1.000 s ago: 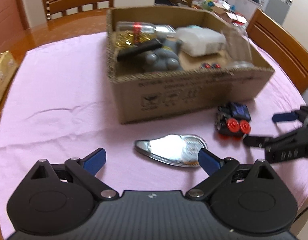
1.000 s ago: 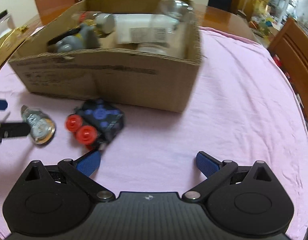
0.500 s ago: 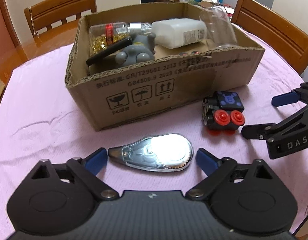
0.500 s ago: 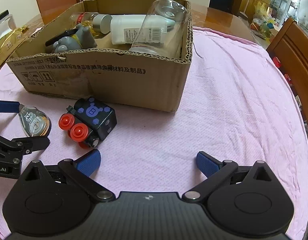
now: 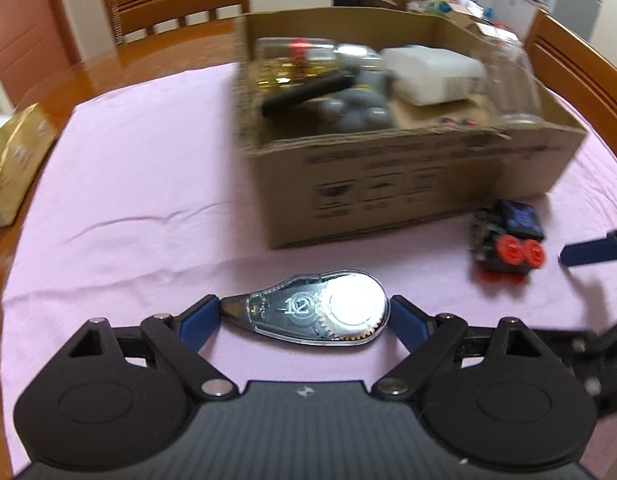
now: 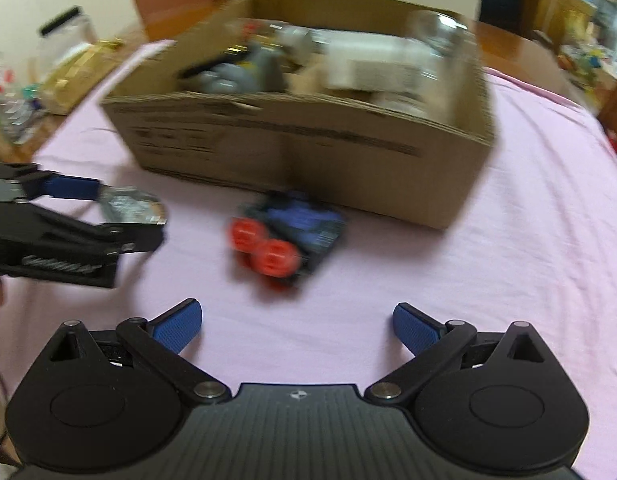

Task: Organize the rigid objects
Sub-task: 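Close the right tool on the blue toy car with red wheels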

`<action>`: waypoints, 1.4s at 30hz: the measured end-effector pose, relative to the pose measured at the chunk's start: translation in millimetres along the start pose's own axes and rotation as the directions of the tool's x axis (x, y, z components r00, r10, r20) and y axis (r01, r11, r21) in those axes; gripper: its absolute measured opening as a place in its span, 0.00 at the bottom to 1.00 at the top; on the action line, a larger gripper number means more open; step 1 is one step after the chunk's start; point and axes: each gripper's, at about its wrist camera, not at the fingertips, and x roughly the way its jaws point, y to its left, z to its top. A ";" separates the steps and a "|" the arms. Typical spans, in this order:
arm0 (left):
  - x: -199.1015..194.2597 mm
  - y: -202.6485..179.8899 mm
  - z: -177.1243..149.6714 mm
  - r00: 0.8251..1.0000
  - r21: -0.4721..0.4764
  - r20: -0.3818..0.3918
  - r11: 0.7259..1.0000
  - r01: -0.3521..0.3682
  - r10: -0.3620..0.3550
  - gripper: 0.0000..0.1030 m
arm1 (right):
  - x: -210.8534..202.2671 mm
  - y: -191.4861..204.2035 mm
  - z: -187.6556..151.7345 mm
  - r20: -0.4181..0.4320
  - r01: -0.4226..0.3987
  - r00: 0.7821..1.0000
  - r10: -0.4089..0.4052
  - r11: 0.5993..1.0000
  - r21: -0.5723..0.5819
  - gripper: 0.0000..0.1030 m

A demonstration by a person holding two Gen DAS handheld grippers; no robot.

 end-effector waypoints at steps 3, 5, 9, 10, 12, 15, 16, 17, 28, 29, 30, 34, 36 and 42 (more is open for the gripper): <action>-0.5 14.7 -1.2 1.000 -0.036 -0.004 0.999 -0.022 0.022 0.87 | 4.3 14.3 4.9 0.014 -0.041 0.999 0.042 0.999 -0.024 1.00; -0.2 21.7 -1.2 0.999 -0.052 -0.005 0.998 -0.033 0.033 0.87 | 8.8 22.1 9.0 0.021 -0.052 0.998 0.052 0.998 -0.039 1.00; -0.1 31.5 -1.4 0.999 -0.072 -0.005 0.997 -0.042 0.042 0.87 | 16.3 30.3 19.1 0.038 -0.046 0.998 0.048 0.997 -0.054 1.00; 0.0 32.4 -1.5 0.999 -0.073 -0.004 0.996 -0.043 0.043 0.87 | 17.6 30.9 21.3 0.039 -0.048 0.998 0.050 0.997 -0.055 1.00; 0.0 33.1 -1.6 0.999 -0.073 -0.002 0.996 -0.041 0.041 0.87 | 22.7 32.2 26.5 0.041 -0.047 0.998 0.050 0.997 -0.063 1.00; 0.2 34.1 -1.2 0.999 -0.076 0.001 0.996 -0.042 0.042 0.87 | 29.1 34.6 33.0 0.042 -0.033 0.998 0.036 0.997 -0.077 1.00; 0.0 33.4 -1.6 0.999 -0.076 0.003 0.996 -0.042 0.042 0.87 | 31.4 35.7 36.0 0.045 -0.030 0.998 0.034 0.996 -0.078 1.00; -0.2 34.2 -1.5 0.999 -0.076 0.003 0.996 -0.041 0.042 0.87 | 31.6 35.9 36.7 0.050 -0.025 0.998 0.029 0.997 -0.079 0.99; 0.7 33.5 0.1 0.999 -0.080 0.005 0.996 -0.046 0.046 0.87 | 31.5 30.6 48.3 0.050 0.108 0.993 -0.106 0.994 -0.035 0.64; 0.7 33.4 0.1 0.999 -0.079 0.005 0.996 -0.045 0.046 0.87 | 30.9 29.7 47.8 0.049 0.108 0.993 -0.106 0.993 -0.038 0.63; 0.9 32.7 0.2 0.999 -0.078 0.005 0.996 -0.045 0.045 0.87 | 30.1 28.8 47.0 0.046 0.106 0.993 -0.105 0.993 -0.041 0.62; -0.7 26.8 -1.5 0.999 -0.066 0.002 0.997 -0.038 0.038 0.87 | 23.3 26.0 36.9 0.037 0.107 0.994 -0.105 0.992 -0.064 0.59; -1.5 22.0 -2.4 1.000 -0.058 0.000 0.998 -0.031 0.031 0.87 | 19.0 21.3 30.7 0.028 0.107 0.994 -0.106 0.992 -0.064 0.59; -6.3 1.1 -7.2 1.000 -0.015 -0.011 1.000 0.009 -0.009 0.87 | 1.5 6.0 9.1 0.002 0.119 0.993 -0.119 0.992 -0.035 0.59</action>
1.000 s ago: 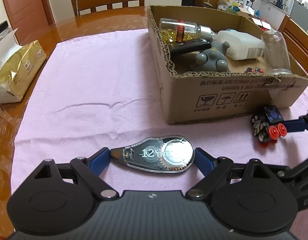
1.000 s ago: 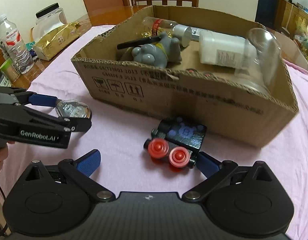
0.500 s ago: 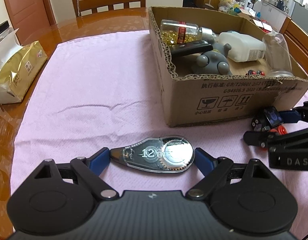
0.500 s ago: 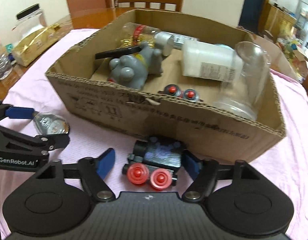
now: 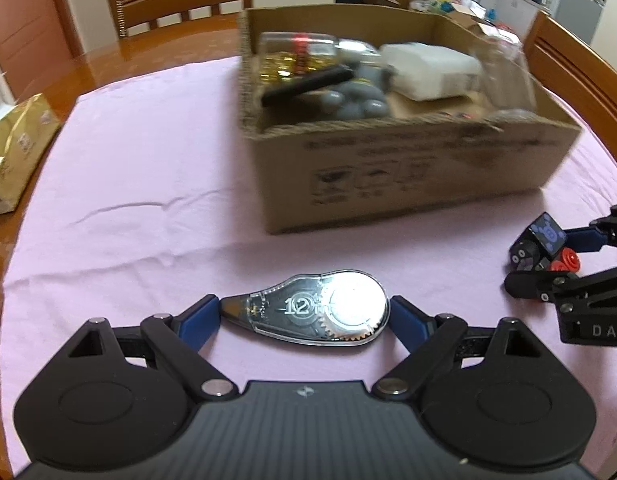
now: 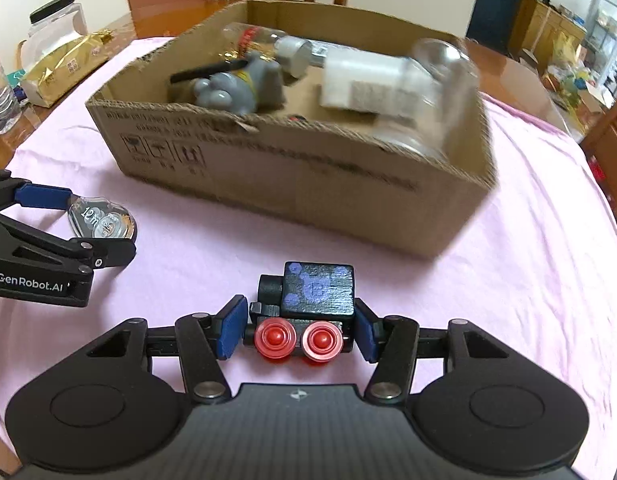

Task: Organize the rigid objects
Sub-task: 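Close the right tool on the blue toy car with red wheels, then carry the tape over the box and open the left tool while the right tool carries the car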

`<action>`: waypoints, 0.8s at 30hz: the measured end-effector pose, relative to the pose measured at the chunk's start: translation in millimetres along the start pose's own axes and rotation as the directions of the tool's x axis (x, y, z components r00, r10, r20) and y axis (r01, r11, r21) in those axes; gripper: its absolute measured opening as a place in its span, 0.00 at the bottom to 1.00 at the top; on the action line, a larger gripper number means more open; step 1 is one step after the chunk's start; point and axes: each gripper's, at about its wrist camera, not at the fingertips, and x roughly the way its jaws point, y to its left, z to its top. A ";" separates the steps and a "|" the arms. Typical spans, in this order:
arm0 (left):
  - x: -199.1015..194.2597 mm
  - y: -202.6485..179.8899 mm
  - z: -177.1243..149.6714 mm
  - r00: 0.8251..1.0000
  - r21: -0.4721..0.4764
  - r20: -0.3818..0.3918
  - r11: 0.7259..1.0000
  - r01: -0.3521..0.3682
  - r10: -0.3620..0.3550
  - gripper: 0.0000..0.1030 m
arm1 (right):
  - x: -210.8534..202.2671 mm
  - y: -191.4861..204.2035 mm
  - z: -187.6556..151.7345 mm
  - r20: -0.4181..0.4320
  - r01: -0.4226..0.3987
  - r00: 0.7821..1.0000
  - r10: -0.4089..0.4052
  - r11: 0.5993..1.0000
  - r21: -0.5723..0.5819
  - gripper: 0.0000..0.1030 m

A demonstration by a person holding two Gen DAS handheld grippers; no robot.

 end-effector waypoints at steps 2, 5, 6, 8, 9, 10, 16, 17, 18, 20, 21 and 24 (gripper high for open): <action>-1.8 -7.2 -2.1 1.000 0.018 -0.002 1.000 0.014 -0.014 0.87 | -3.0 -5.0 -4.0 -0.005 -0.005 1.000 0.005 1.000 0.019 0.59; -2.0 -13.1 -3.1 1.000 0.032 -0.003 0.999 0.010 -0.010 0.87 | -5.2 -7.1 -5.3 0.002 -0.006 1.000 0.006 0.999 0.040 0.60; -1.9 -13.9 -3.2 1.000 0.031 -0.003 0.999 0.008 -0.008 0.87 | -4.5 -7.1 -4.7 0.000 -0.001 1.000 0.001 0.999 0.041 0.60; -2.3 -14.0 -3.2 1.000 0.026 -0.004 1.000 0.008 -0.008 0.87 | -3.1 -5.5 -2.8 0.002 0.006 1.000 -0.006 0.999 0.045 0.60; -2.3 -14.1 -2.9 1.000 0.025 -0.005 1.000 0.008 -0.008 0.87 | -2.3 -3.8 -1.4 0.001 0.004 1.000 -0.004 0.999 0.043 0.59; -2.4 -13.3 -2.8 1.000 0.022 -0.006 1.000 0.009 -0.009 0.87 | -1.9 -1.4 0.4 0.003 0.017 1.000 -0.017 0.999 0.038 0.54; -4.3 -10.8 -1.4 1.000 0.002 -0.011 1.000 0.029 -0.029 0.87 | -13.9 2.7 1.9 0.030 -0.004 1.000 0.004 1.000 -0.007 0.54; -5.3 -11.5 -1.6 0.999 0.004 -0.009 0.999 0.032 -0.032 0.87 | -15.7 2.2 2.1 0.033 -0.008 0.999 0.008 1.000 -0.009 0.54; -6.6 -12.8 -1.5 0.999 0.007 -0.007 0.999 0.036 -0.036 0.87 | -17.2 1.3 2.3 0.035 -0.014 0.999 0.015 1.000 -0.008 0.54; -9.7 -15.9 -1.7 0.999 0.019 -0.003 0.998 0.055 -0.055 0.87 | -19.4 -0.5 3.7 0.040 -0.022 0.999 0.022 1.000 -0.004 0.54; -10.9 -17.5 -2.2 0.998 0.028 -0.002 0.997 0.068 -0.068 0.87 | -20.0 -0.9 3.9 0.040 -0.022 0.999 0.022 1.000 -0.007 0.54; -12.5 -25.5 -5.5 0.996 0.077 0.000 0.993 0.094 -0.094 0.87 | -21.1 -2.0 3.5 0.040 -0.026 0.999 0.027 1.000 -0.011 0.54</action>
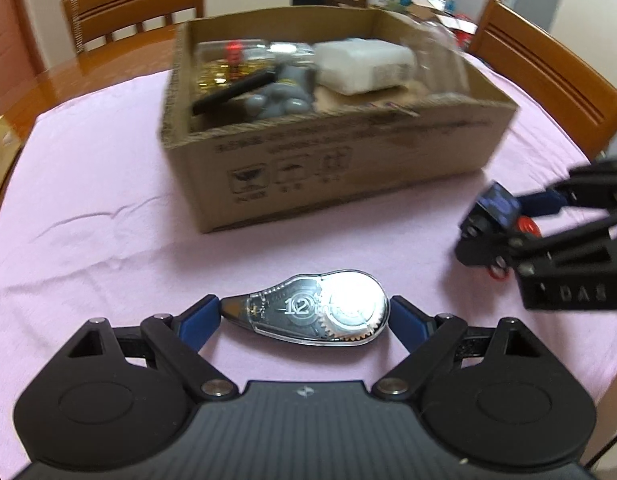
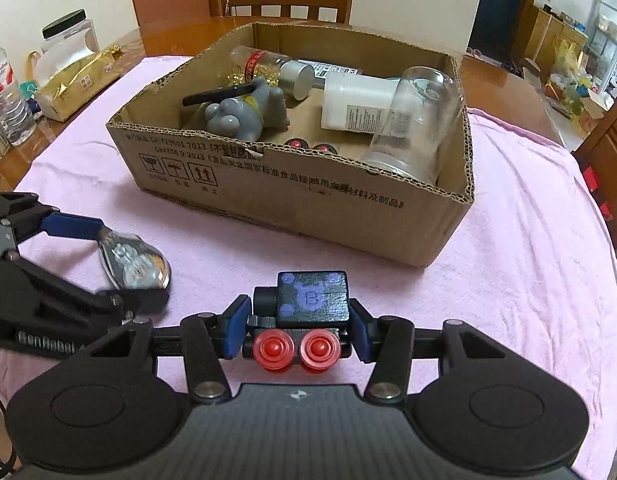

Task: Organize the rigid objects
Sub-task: 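Carry the tape over the box and open the left tool while the right tool carries the car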

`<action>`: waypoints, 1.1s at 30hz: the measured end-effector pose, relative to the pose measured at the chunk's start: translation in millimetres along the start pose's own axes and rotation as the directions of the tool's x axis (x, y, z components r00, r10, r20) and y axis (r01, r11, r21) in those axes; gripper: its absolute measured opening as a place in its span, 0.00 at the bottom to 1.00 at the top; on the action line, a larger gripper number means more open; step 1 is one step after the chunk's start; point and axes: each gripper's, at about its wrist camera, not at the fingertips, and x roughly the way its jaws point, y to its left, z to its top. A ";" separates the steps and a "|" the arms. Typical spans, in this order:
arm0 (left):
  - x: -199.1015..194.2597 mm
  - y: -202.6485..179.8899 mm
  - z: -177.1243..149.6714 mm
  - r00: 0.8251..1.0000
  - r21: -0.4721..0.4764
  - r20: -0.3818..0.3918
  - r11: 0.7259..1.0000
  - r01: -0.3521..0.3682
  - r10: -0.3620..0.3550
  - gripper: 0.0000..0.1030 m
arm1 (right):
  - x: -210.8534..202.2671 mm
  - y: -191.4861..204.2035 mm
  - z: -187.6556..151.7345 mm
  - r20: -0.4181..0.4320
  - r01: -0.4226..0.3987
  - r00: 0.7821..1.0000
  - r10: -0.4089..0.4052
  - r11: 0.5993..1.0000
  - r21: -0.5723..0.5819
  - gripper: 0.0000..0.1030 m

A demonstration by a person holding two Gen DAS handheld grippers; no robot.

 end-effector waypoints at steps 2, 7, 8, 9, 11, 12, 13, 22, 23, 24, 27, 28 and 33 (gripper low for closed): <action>1.3 -4.0 -2.7 1.000 0.026 -0.001 1.000 0.005 -0.005 0.87 | -0.6 -0.1 -0.2 0.000 -0.003 1.000 0.003 1.000 0.000 0.54; 5.6 -6.7 -4.9 1.000 0.039 -0.008 0.999 -0.015 0.015 0.88 | -1.4 0.1 -1.3 0.001 -0.008 1.000 0.008 1.000 0.002 0.54; 6.1 -6.5 -4.5 1.000 0.036 -0.006 0.999 -0.021 0.021 0.88 | -1.4 0.0 -1.5 0.002 -0.008 1.000 0.008 1.000 0.002 0.54; 6.6 -6.5 -3.8 1.000 0.031 -0.005 0.999 -0.025 0.025 0.88 | -0.6 -0.1 -1.4 -0.001 -0.009 1.000 0.009 1.000 0.002 0.54; 7.3 -6.5 -2.8 0.999 0.019 -0.005 0.999 -0.033 0.033 0.87 | 0.2 -0.5 -1.8 -0.002 -0.006 1.000 0.006 1.000 0.002 0.54; 7.3 -6.8 -2.6 0.999 0.017 -0.005 0.999 -0.033 0.033 0.87 | 0.7 -0.7 -1.8 -0.004 -0.006 1.000 0.006 1.000 0.002 0.54; 7.4 -7.2 -2.6 0.999 0.016 -0.005 0.999 -0.033 0.033 0.87 | 1.2 -0.9 -1.8 -0.005 -0.006 1.000 0.006 1.000 0.004 0.54; -3.3 -5.5 2.7 0.999 0.024 -0.041 1.000 -0.009 0.010 0.87 | -2.9 -2.3 0.3 -0.016 -0.013 1.000 0.013 1.000 -0.017 0.54; -8.5 -5.5 5.0 0.999 0.036 -0.042 0.999 -0.004 0.006 0.87 | -4.3 -3.2 1.3 -0.018 -0.017 1.000 0.017 1.000 -0.021 0.54; -13.3 -5.2 7.3 0.999 0.045 -0.043 0.999 0.001 0.001 0.87 | -6.2 -4.3 2.4 -0.020 -0.022 1.000 0.021 0.999 -0.024 0.54; -31.3 -3.8 17.3 0.999 0.074 -0.037 0.997 0.022 -0.020 0.87 | -14.2 -11.3 7.1 -0.024 -0.044 0.999 0.043 0.999 -0.024 0.54; -37.3 -3.0 20.7 0.999 0.084 -0.032 0.996 0.027 -0.025 0.87 | -17.9 -13.9 9.0 -0.023 -0.049 0.999 0.049 0.998 -0.025 0.54; -70.3 0.6 44.9 0.999 0.129 0.029 0.991 0.035 -0.039 0.87 | -38.7 -21.6 20.5 -0.007 -0.071 0.997 0.071 0.995 -0.063 0.54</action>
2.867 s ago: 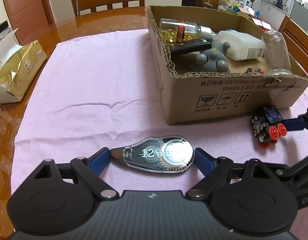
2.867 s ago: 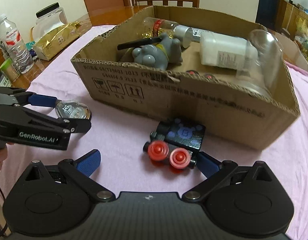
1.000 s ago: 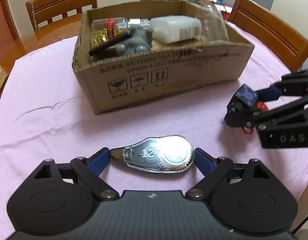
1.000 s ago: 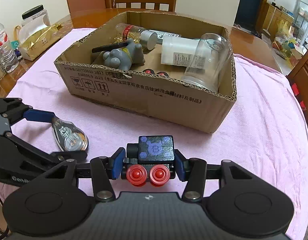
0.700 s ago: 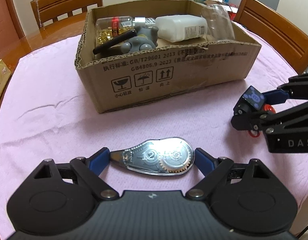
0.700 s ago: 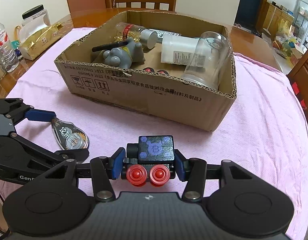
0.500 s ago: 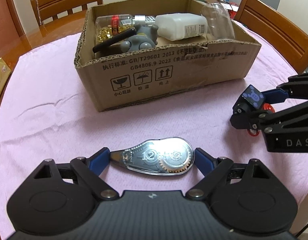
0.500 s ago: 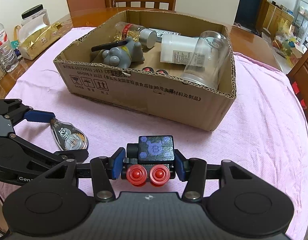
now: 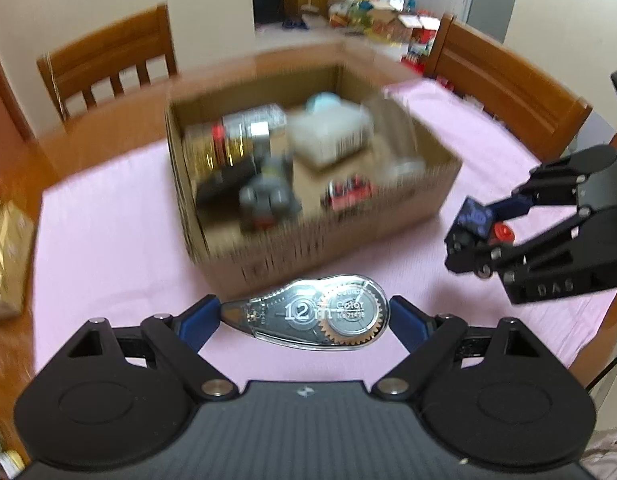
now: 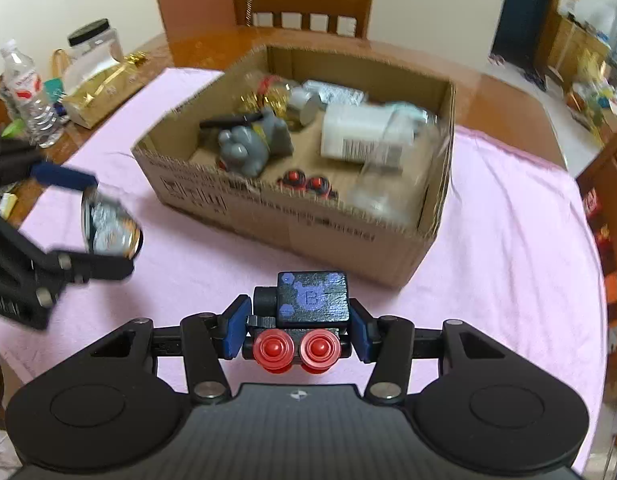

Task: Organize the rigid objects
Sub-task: 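Carry the tape over the box and open the left tool while the right tool carries the car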

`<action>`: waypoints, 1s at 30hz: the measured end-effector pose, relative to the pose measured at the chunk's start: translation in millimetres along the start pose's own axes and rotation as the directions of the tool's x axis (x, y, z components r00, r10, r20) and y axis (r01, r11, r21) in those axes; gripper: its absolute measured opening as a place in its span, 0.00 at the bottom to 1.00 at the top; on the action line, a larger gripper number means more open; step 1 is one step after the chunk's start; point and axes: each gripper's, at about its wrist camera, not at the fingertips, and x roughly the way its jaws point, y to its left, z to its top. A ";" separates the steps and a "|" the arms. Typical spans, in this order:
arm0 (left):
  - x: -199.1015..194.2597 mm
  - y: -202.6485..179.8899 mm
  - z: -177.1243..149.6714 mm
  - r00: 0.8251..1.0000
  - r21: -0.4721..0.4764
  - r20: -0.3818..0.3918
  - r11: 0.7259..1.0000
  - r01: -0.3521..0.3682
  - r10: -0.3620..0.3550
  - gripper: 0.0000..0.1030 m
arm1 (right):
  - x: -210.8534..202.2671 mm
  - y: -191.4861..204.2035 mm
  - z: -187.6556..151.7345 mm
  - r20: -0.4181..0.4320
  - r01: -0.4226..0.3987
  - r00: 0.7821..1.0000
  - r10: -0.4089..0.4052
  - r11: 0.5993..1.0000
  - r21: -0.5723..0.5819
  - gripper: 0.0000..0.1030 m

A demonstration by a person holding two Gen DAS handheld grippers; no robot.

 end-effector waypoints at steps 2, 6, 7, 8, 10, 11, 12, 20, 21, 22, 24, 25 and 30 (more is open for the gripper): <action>-10.5 2.3 12.5 0.999 0.010 0.033 1.000 -0.009 0.009 0.87 | -8.8 0.0 5.9 0.013 -0.002 1.000 0.003 1.000 -0.024 0.54; -19.8 7.6 39.7 0.994 0.014 0.105 1.000 -0.024 0.023 0.87 | -23.3 -2.3 22.0 0.042 -0.011 0.999 0.014 0.998 -0.068 0.54; -18.9 8.9 47.2 0.993 0.013 0.118 0.999 -0.030 0.028 0.87 | -25.1 -2.9 26.2 0.049 -0.014 0.999 0.017 0.997 -0.076 0.54; -17.2 9.5 52.4 0.992 0.013 0.125 0.999 -0.034 0.032 0.87 | -27.1 -3.6 30.6 0.057 -0.016 0.998 0.021 0.996 -0.084 0.54; -11.2 11.5 62.0 0.990 0.013 0.138 0.999 -0.039 0.036 0.87 | -30.0 -5.2 40.1 0.070 -0.018 0.997 0.025 0.995 -0.096 0.54; -5.6 12.6 66.7 0.989 0.007 0.137 0.999 -0.049 0.048 0.87 | -30.6 -6.1 45.0 0.078 -0.018 0.997 0.025 0.995 -0.100 0.54; -0.8 13.6 69.9 0.989 0.004 0.136 0.998 -0.056 0.055 0.87 | -31.0 -6.8 49.9 0.088 -0.014 0.996 0.023 0.995 -0.103 0.54; 26.1 22.7 69.8 0.990 -0.072 0.112 0.994 -0.084 0.091 0.90 | -22.5 -11.2 77.3 0.114 0.000 0.993 0.014 0.993 -0.121 0.54; 26.1 23.9 68.6 0.990 -0.078 0.112 0.994 -0.082 0.091 0.91 | -21.5 -11.4 79.6 0.115 -0.003 0.993 0.017 0.992 -0.124 0.54; 25.6 24.6 67.8 0.990 -0.082 0.111 0.993 -0.083 0.092 0.92 | -20.3 -11.6 81.6 0.114 -0.004 0.993 0.019 0.992 -0.126 0.54; 23.8 26.3 66.1 0.989 -0.087 0.111 0.992 -0.089 0.099 0.96 | -17.4 -11.9 86.1 0.112 -0.007 0.993 0.022 0.991 -0.131 0.54; 22.3 27.0 65.4 0.988 -0.088 0.114 0.992 -0.094 0.104 0.96 | -16.7 -11.4 87.1 0.111 -0.010 0.993 0.024 0.991 -0.132 0.54; 14.7 31.9 63.6 0.985 -0.115 0.126 0.988 -0.104 0.118 0.96 | -8.1 -13.0 99.1 0.104 -0.027 0.994 0.041 0.990 -0.139 0.54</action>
